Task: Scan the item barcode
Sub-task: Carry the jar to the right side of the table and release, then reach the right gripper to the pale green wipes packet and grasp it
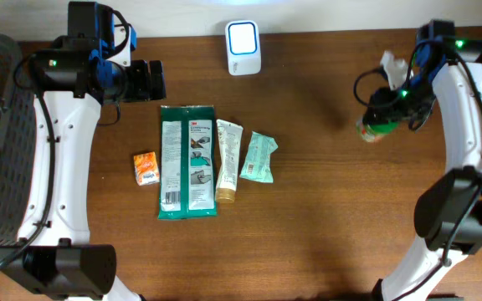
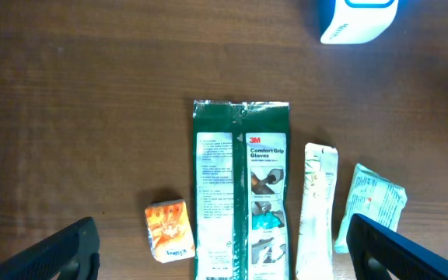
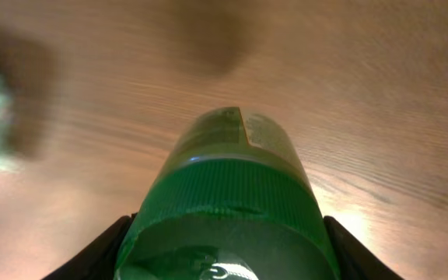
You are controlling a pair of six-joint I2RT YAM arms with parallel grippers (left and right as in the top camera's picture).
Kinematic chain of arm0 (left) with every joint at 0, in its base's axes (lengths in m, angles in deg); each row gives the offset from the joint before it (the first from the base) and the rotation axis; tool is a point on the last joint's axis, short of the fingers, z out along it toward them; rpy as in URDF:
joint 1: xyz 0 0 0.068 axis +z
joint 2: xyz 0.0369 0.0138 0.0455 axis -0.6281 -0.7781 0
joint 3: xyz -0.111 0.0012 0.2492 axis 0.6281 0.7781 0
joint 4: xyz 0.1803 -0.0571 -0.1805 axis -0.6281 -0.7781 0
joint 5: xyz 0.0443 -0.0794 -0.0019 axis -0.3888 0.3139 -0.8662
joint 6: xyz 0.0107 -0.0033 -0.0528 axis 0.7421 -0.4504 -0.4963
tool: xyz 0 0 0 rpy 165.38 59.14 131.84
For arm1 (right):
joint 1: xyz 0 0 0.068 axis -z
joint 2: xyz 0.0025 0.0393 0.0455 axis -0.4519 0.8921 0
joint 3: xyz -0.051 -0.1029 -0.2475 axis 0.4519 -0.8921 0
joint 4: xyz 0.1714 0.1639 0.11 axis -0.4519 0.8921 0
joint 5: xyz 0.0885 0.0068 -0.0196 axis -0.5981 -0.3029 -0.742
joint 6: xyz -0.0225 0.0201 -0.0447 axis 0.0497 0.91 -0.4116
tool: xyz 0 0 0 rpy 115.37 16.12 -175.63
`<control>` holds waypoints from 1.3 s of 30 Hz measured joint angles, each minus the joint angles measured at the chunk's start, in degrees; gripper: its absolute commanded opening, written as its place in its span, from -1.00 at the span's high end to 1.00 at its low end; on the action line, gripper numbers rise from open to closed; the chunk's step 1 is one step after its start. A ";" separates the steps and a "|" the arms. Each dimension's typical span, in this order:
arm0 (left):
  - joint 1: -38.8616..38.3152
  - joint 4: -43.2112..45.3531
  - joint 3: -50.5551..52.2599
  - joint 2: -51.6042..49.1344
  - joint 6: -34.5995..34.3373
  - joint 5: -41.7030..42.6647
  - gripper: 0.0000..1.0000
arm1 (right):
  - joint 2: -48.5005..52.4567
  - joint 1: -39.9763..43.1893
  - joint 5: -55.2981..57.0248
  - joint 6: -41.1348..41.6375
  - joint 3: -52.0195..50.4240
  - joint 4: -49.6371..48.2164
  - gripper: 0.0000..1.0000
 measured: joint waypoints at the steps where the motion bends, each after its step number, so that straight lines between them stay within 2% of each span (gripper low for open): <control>1: 0.02 0.00 0.00 0.00 0.00 -0.02 -0.98 | 0.85 0.63 2.78 1.77 -2.49 -2.40 0.10; 3: 0.02 -0.02 0.00 0.00 -0.02 0.00 -0.98 | 1.09 1.42 6.45 4.28 -5.68 -6.67 0.09; 5: 0.02 0.02 0.00 0.00 -0.02 -0.02 -0.98 | 1.09 2.25 8.41 7.06 -7.65 -10.82 -0.01; 8: 0.02 -0.02 0.00 0.00 0.00 -0.02 -0.99 | 1.07 2.99 8.33 8.41 -11.34 -15.32 -0.02; 10: 0.00 0.00 0.00 0.00 0.00 -0.02 -0.99 | 1.07 3.13 8.07 8.74 -14.53 -17.29 -0.16; 11: 0.00 0.04 0.00 0.00 0.00 -0.02 -0.98 | 1.07 3.13 8.02 8.83 -15.37 -17.84 -0.62; 12: 0.02 -0.02 0.00 0.00 0.00 -0.02 -0.98 | 1.07 3.13 8.04 8.94 -15.56 -17.81 -0.98; 17: 0.02 0.00 0.00 0.00 0.00 -0.02 -0.98 | 1.07 3.13 7.65 11.19 -13.35 -14.60 -0.97; 20: 0.02 0.09 0.00 0.00 0.00 -0.04 -0.98 | 1.27 3.13 3.58 12.09 1.29 -2.89 -0.97; 22: 0.00 -0.02 0.00 0.00 0.00 -0.04 -0.98 | 1.09 2.91 -1.49 12.96 9.84 1.40 -0.96; 25: 0.02 -0.02 0.00 0.00 0.00 -0.17 -0.98 | 0.28 0.02 -9.68 12.68 15.74 2.43 -0.99; 26: 0.00 0.00 0.00 0.00 0.00 -0.17 -0.99 | 0.26 -2.21 -11.45 12.24 15.76 1.73 -0.77; 27: 0.02 0.00 0.00 0.00 0.00 -0.17 -0.98 | 0.28 -4.81 -12.72 11.72 15.41 0.85 -0.40; 29: 0.02 0.02 0.00 0.00 -0.02 -0.17 -0.98 | 0.28 -11.78 -14.43 11.19 13.33 -1.68 0.62; 30: 0.02 0.02 0.00 0.00 0.00 -0.17 -0.99 | 0.26 -15.45 -14.51 11.04 10.95 -3.17 0.80; 31: 0.02 0.00 0.00 0.00 0.00 -0.17 -0.98 | 0.24 -18.16 -14.49 11.17 8.17 -5.05 0.92; 35: 0.02 -0.02 0.00 0.00 0.00 -0.20 -0.98 | 1.14 -26.01 -13.35 12.17 -2.64 -10.88 0.92; 39: 0.02 0.00 0.00 0.00 0.00 -0.17 -0.98 | 5.11 -32.72 -8.41 13.00 -4.24 -14.21 0.92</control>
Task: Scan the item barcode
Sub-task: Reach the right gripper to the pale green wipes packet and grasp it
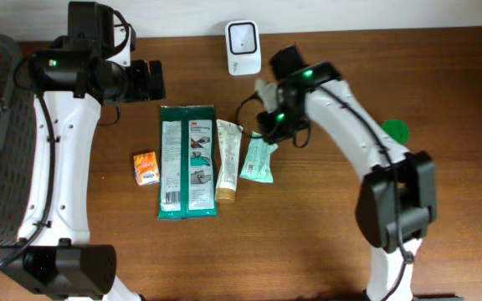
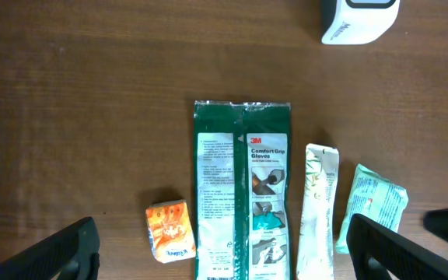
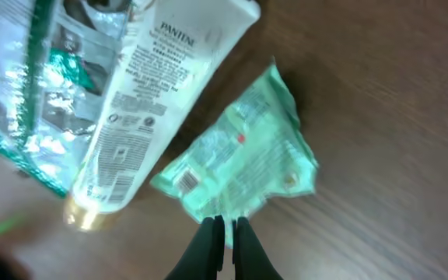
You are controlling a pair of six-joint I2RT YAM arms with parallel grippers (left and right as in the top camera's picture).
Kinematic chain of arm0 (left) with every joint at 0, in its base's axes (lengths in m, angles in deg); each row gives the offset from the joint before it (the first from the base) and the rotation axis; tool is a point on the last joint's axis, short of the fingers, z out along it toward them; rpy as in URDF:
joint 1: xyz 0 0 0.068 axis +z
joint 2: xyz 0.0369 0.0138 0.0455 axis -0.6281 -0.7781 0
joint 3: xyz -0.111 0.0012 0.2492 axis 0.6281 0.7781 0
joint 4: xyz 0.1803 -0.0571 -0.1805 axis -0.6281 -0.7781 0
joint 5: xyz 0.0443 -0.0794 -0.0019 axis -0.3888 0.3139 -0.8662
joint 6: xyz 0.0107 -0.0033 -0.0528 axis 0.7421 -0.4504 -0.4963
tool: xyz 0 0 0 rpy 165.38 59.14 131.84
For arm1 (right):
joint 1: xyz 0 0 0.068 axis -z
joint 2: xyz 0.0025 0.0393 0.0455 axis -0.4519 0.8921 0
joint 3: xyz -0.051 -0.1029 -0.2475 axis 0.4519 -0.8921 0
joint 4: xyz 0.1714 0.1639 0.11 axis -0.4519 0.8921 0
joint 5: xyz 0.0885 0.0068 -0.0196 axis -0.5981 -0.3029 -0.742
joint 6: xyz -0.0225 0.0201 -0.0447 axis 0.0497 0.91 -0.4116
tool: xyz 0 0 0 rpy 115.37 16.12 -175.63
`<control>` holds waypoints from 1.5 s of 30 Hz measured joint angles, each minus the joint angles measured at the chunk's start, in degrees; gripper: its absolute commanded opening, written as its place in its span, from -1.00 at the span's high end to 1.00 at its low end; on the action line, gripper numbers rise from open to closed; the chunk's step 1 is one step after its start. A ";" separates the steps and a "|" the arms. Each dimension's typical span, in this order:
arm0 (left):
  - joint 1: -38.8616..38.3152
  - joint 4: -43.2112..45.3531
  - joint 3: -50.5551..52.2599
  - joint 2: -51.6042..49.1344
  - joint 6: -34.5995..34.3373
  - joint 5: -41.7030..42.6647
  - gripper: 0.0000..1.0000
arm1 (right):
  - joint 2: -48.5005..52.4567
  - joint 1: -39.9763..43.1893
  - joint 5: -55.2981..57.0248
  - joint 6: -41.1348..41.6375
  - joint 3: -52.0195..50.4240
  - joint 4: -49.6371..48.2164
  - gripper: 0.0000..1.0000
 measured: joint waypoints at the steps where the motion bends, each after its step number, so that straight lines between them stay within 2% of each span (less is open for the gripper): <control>1: 0.00 0.02 0.00 0.00 0.00 -0.02 -0.98 | 1.25 -1.46 1.55 -0.04 0.00 -0.70 0.92; 6: -0.02 0.00 0.00 0.00 0.00 -0.02 -0.98 | 8.22 -4.26 8.15 -0.52 -0.07 -1.38 0.92; 12: 0.00 -0.02 0.00 0.00 -0.02 -0.02 -0.99 | 9.14 -2.21 10.51 -1.55 0.28 -2.38 0.92; 16: -0.02 -0.02 0.00 0.00 0.00 -0.02 -0.98 | 10.73 2.82 8.61 6.60 2.64 0.20 0.82; 19: -0.02 0.00 0.00 0.00 -0.02 0.00 -0.98 | 12.24 7.19 6.40 9.22 7.26 6.71 0.68; 23: -0.02 0.00 0.00 0.00 -0.02 0.00 -0.98 | 11.58 6.29 2.51 6.10 21.68 13.53 0.68; 24: 0.00 0.00 0.00 0.00 0.00 0.00 -0.98 | 11.02 5.07 1.18 5.73 23.26 13.44 0.75; 26: 0.00 0.00 0.00 0.00 0.00 0.00 -0.98 | 10.91 2.84 0.02 5.97 23.43 11.96 0.92; 32: 0.00 0.00 0.00 0.00 0.00 -0.02 -0.98 | 13.57 -4.59 -0.13 12.70 21.16 6.08 0.92; 41: 0.00 0.00 0.00 0.00 0.00 0.00 -0.98 | 18.86 -4.61 0.00 15.65 15.15 -0.15 0.92; 45: -0.02 -0.02 0.00 0.00 0.00 -0.02 -0.98 | 18.95 -3.67 4.26 16.48 14.93 -0.87 0.92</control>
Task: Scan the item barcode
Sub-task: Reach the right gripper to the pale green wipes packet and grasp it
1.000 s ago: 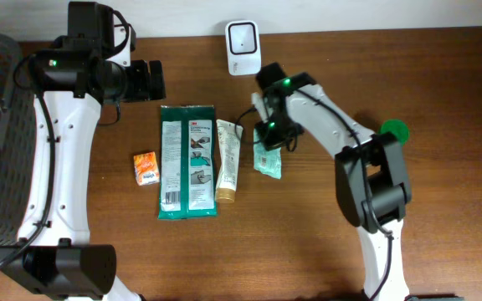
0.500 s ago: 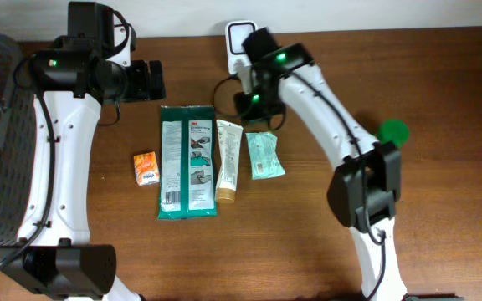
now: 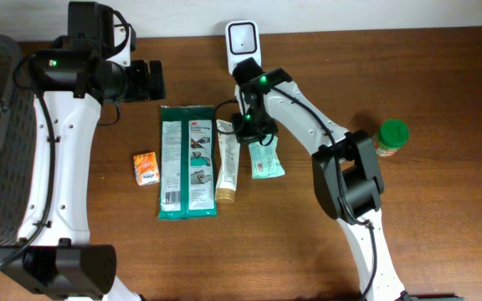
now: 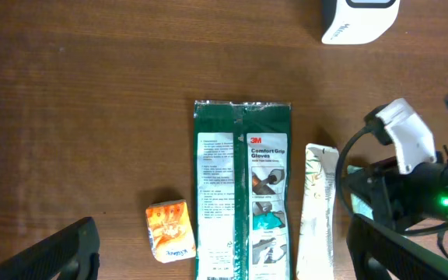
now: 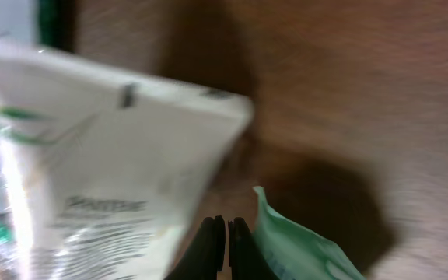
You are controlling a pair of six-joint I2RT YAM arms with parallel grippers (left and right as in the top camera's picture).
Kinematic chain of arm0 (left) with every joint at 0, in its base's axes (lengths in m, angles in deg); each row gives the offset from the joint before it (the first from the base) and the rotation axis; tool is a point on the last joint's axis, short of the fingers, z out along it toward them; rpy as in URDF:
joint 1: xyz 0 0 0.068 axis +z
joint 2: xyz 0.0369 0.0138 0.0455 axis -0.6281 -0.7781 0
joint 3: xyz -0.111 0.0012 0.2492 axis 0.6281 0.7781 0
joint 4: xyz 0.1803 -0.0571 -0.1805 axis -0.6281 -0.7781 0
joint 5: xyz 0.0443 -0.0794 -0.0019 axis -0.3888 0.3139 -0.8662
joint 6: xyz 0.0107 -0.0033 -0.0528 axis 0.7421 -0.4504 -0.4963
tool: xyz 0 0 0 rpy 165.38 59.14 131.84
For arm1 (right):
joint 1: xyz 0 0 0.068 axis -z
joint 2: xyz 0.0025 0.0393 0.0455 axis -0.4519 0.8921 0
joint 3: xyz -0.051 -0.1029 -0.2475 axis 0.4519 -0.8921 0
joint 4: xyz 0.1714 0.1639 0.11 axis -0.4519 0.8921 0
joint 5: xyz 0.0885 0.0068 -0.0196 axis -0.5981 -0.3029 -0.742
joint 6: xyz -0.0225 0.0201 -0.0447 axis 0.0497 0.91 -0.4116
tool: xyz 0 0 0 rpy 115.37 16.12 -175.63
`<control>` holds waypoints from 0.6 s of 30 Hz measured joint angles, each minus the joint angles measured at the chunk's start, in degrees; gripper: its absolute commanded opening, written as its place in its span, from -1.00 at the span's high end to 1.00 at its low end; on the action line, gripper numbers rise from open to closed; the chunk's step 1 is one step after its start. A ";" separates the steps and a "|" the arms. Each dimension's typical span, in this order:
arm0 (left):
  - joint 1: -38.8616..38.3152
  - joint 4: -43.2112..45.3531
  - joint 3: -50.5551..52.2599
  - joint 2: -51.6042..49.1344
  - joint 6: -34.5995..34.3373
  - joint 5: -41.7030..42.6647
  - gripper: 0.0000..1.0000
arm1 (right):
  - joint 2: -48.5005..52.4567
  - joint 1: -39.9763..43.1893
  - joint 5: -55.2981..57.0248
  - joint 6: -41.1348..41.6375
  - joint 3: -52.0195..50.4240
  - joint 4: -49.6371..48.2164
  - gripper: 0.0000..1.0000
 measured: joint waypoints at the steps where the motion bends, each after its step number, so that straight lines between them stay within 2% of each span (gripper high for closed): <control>1: 0.02 0.00 0.00 0.00 0.00 0.00 -0.99 | 0.00 0.59 0.48 0.04 0.00 0.24 0.92; 8: 0.02 0.00 0.00 0.00 0.00 0.02 -0.98 | 0.00 12.46 1.64 -0.35 0.00 4.52 0.92; 10: 0.00 0.02 0.00 0.00 -0.02 0.02 -0.98 | 0.00 15.58 -0.74 -1.99 0.00 5.25 0.85; 11: 0.02 0.02 0.00 0.00 0.00 0.00 -0.98 | 0.00 16.76 -2.10 -2.93 0.09 6.56 0.72; 12: 0.02 0.00 0.00 0.00 0.00 0.00 -0.98 | 0.00 17.79 -3.39 -4.00 0.37 7.69 0.45; 13: 0.02 0.02 0.00 0.00 -0.02 0.00 -0.99 | -0.02 18.82 -5.05 -5.51 1.25 9.77 -0.08; 14: 0.02 0.00 0.00 0.00 0.00 0.00 -0.99 | -0.50 20.02 -7.63 -8.48 2.91 12.48 -0.29; 15: 0.02 0.02 0.00 0.00 -0.02 0.00 -0.98 | -1.66 21.20 -10.40 -12.04 4.33 15.28 -0.36; 18: 0.00 0.00 0.00 0.00 0.00 0.00 -0.98 | -5.03 23.56 -16.76 -19.61 5.51 21.20 -0.37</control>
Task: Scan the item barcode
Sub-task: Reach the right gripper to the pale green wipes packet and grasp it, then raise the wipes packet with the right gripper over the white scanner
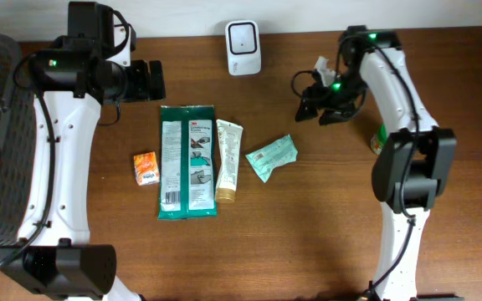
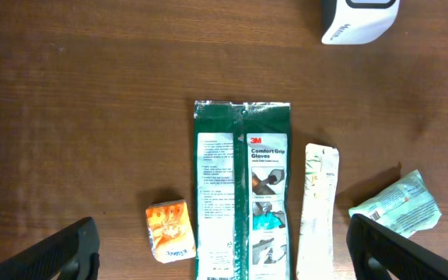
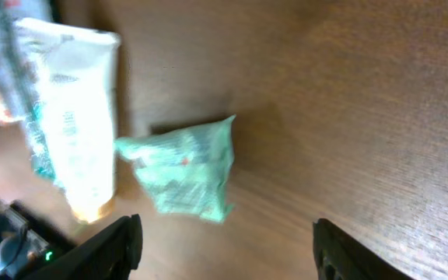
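Note:
The white barcode scanner [image 1: 243, 36] stands at the table's back edge. Below it lie a green 3M gloves pack [image 1: 187, 161], a white Pantene tube [image 1: 228, 160], a mint-green packet [image 1: 271, 157] lying at a slant, and a small orange packet [image 1: 145, 167]. My right gripper [image 1: 312, 109] hangs open and empty, up and to the right of the mint packet [image 3: 183, 167]. My left gripper [image 1: 151, 81] is open and high above the items [image 2: 242, 190].
A dark mesh basket sits at the left edge. A green-capped bottle [image 1: 376, 142] stands at the right, mostly hidden behind my right arm.
My right gripper was shut, low between the tube's top and the mint packet. Now it is open, up and to the right. The packet lies turned and a little further right.
First my right gripper held the green-capped bottle at the far right. Then the bottle stood alone and the gripper was shut over the mint packet, then low beside the tube. Now it is open and away, with the packet turned. The left arm stayed still.

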You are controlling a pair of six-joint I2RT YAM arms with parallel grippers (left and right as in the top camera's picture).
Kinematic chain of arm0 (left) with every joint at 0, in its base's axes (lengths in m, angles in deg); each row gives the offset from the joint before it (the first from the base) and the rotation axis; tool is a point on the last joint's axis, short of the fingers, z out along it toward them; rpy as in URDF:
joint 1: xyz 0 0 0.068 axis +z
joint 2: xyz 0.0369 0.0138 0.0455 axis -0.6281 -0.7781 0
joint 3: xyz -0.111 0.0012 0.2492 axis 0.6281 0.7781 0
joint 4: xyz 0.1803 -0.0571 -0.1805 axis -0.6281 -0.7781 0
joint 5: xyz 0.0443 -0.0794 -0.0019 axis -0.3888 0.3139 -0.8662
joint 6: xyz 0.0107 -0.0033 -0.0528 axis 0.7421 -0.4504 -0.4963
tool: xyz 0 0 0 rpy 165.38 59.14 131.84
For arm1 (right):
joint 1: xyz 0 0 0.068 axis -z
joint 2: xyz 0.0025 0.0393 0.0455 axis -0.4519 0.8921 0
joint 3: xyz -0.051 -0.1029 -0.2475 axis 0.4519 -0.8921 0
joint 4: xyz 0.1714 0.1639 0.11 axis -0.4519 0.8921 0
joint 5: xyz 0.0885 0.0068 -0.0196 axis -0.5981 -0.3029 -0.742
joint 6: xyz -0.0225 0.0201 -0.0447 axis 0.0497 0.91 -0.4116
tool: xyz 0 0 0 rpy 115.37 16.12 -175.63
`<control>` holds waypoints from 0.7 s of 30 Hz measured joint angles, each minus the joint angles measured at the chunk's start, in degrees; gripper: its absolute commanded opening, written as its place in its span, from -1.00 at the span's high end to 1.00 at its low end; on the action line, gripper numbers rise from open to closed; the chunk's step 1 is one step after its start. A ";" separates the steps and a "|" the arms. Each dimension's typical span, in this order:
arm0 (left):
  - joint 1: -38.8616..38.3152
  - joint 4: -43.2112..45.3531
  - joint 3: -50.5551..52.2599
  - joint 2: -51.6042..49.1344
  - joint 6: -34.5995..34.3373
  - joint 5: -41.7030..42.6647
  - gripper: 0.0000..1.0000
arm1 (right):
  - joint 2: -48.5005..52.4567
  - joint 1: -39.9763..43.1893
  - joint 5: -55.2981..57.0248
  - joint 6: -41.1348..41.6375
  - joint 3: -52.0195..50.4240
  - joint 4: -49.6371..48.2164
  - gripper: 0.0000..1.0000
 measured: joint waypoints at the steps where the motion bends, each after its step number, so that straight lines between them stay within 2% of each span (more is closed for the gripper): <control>1: 0.02 0.00 0.00 0.00 0.00 0.00 -0.98 | -0.33 0.37 -1.68 -1.73 -0.42 0.00 -0.37; 6: 0.02 0.02 0.00 0.00 0.00 0.00 -0.98 | 0.31 -0.85 -4.92 -4.39 -8.02 -3.69 -0.37; 15: 0.02 0.02 0.00 0.00 0.00 0.00 -0.98 | 0.33 -0.98 -7.91 -3.56 -21.22 -16.15 -0.31; 18: 0.00 0.00 0.00 0.00 0.00 0.00 -0.98 | -0.24 -1.05 -11.52 -2.10 -23.67 -19.71 -0.23; 21: 0.02 0.00 0.00 0.00 -0.02 0.00 -0.98 | -0.26 -2.89 -12.98 -0.76 -24.44 -21.46 0.00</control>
